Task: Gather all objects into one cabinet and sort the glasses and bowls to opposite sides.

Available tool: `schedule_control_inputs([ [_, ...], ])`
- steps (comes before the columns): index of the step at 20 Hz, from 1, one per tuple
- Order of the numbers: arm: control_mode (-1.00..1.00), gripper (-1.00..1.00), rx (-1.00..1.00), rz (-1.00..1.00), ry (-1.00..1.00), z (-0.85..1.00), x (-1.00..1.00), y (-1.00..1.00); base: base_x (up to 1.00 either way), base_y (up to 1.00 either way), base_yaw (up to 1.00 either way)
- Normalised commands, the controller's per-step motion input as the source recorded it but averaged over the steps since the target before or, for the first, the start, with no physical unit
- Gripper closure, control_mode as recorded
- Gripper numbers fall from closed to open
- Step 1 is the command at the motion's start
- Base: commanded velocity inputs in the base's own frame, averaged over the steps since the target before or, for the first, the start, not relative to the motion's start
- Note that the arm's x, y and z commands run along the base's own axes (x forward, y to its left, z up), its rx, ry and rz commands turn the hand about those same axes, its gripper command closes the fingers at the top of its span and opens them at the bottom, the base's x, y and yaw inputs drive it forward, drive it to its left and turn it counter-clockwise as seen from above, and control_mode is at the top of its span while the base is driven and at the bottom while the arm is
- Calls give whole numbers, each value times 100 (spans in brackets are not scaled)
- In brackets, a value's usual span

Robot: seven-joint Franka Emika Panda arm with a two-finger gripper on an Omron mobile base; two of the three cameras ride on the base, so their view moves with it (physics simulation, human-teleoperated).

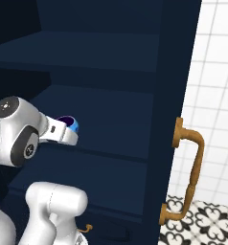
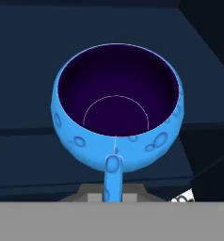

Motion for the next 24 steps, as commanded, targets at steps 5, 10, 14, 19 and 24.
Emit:
schedule_control_inputs([
  [5, -100, 100, 3, 10, -7, -9, -100, -8, 0, 0, 0],
  [10, -100, 100, 1, 0, -6, 0, -39, -1, 0, 0, 0],
  [14, -100, 100, 0, 0, -1, 0, -6, 0, 0, 0, 0],
  [19, 100, 100, 0, 0, 0, 0, -5, 0, -36, 0, 0],
  [24, 100, 100, 0, 0, 0, 0, 0, 0, -53, 0, -18],
])
